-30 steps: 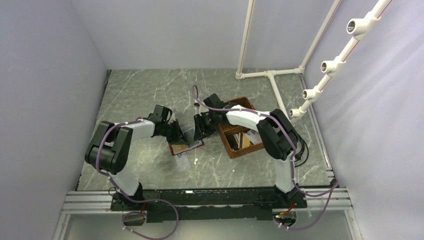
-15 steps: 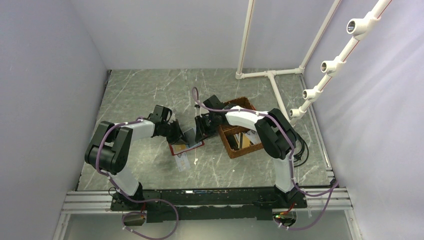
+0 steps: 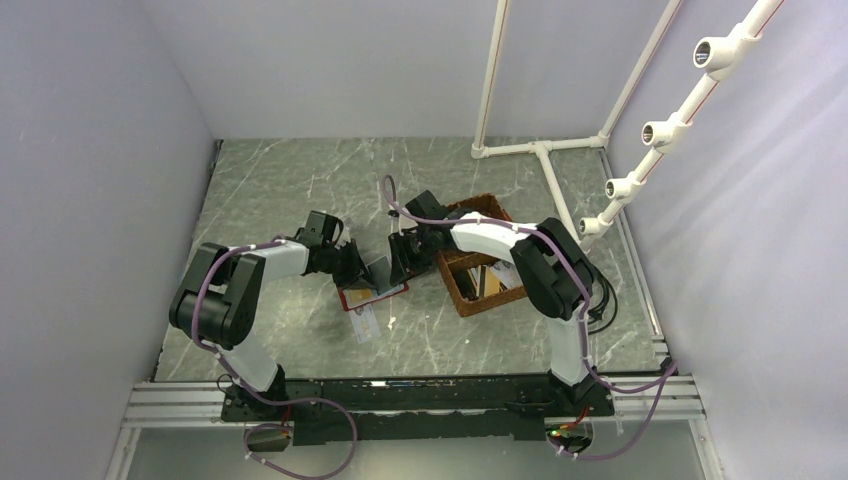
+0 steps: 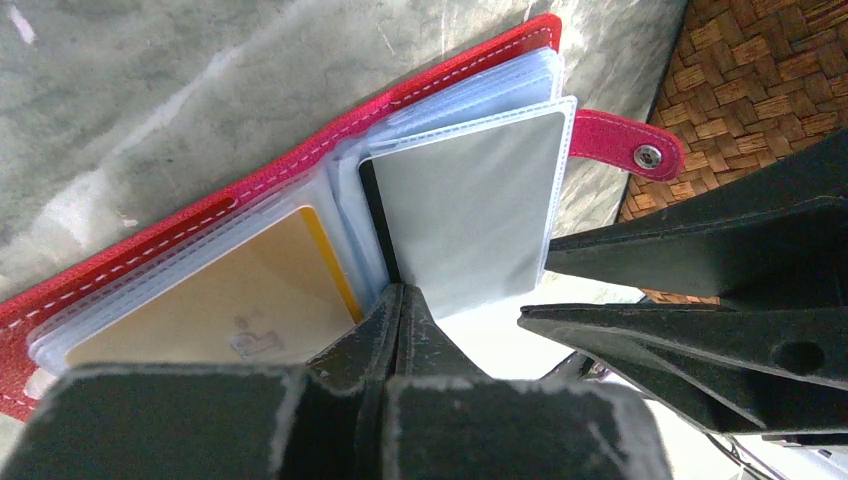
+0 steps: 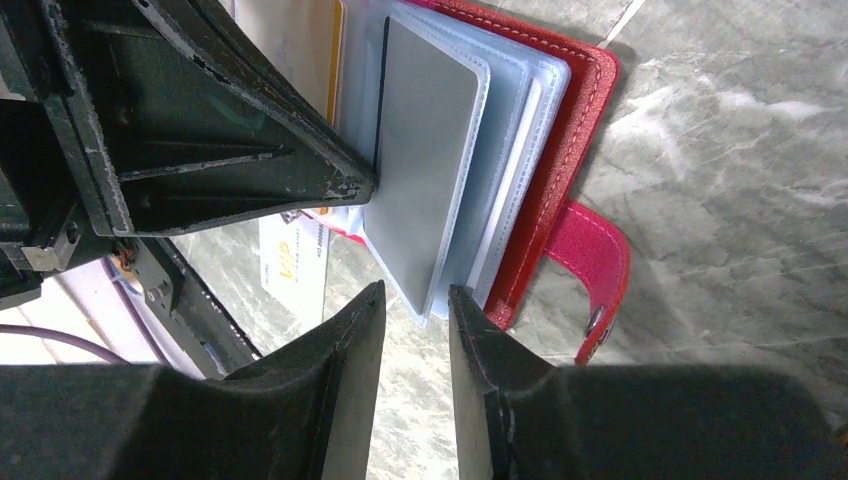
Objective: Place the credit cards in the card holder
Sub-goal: Turn over the card slot in the card holder.
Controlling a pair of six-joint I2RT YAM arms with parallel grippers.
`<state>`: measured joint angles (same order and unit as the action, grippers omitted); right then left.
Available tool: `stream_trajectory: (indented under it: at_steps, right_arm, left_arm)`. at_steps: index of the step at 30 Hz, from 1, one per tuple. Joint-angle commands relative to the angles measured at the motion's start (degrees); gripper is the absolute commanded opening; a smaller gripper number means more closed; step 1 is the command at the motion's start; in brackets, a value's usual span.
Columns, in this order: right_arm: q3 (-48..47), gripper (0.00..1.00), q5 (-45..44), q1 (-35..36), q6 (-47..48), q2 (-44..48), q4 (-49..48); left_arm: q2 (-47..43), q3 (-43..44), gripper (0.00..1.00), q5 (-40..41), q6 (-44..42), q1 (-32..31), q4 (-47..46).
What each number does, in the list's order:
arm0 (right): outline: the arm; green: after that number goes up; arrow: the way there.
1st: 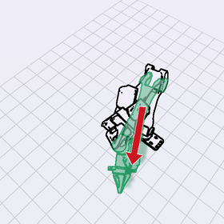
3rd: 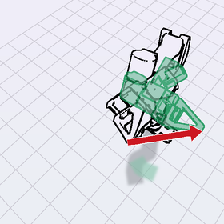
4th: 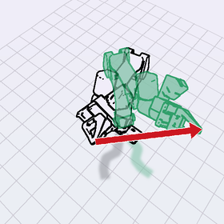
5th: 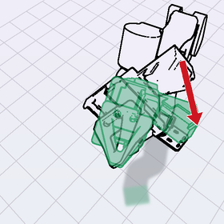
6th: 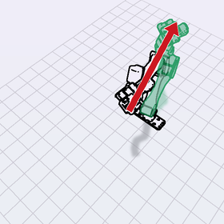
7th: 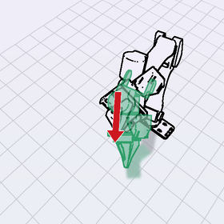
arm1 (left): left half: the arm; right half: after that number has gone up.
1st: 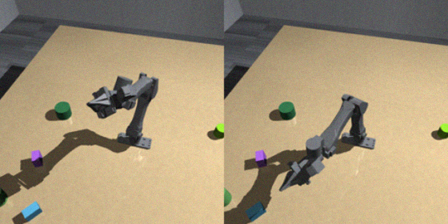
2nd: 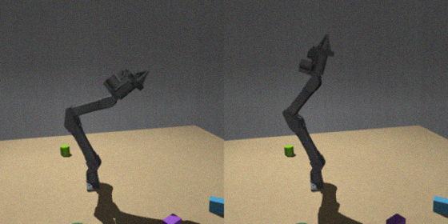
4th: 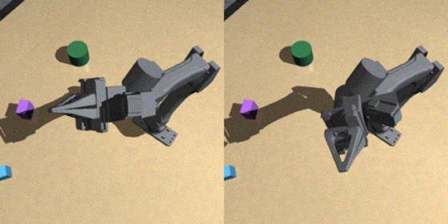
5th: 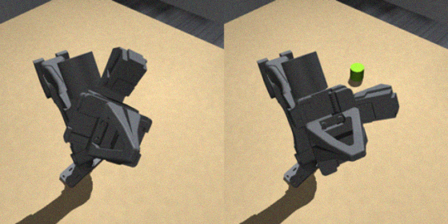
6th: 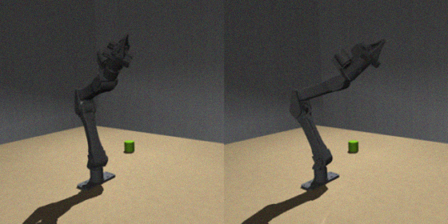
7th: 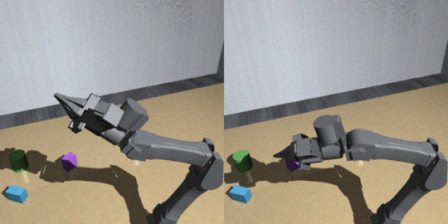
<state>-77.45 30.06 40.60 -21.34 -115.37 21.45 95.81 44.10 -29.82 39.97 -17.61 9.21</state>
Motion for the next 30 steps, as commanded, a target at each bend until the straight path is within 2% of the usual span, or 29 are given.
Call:
stream_trajectory:
  at_steps: [1,5,10,13,30]
  right_arm:
    - [0.46,0.33,-0.93,0.22,0.83,2.80,0.64]
    - [0.95,0.32,-0.73,0.27,0.78,3.60,0.61]
    - [1.16,0.22,-0.60,0.49,0.69,4.01,0.78]
    - [0.95,0.19,-0.34,0.70,0.60,3.78,0.83]
    - [-0.57,0.21,4.44,1.15,-1.91,1.49,-3.72]
  left_arm:
    - [0.96,-1.91,0.00,2.72,-0.83,-0.76,1.24]
    - [0.96,-1.91,0.00,2.67,-0.87,-0.76,1.33]
    - [1.37,-1.82,0.00,2.50,-0.86,-0.76,0.94]
    - [1.40,-1.91,0.00,2.33,-0.85,-0.76,0.85]
    - [-0.94,-2.27,0.01,2.35,-0.35,-0.76,0.89]
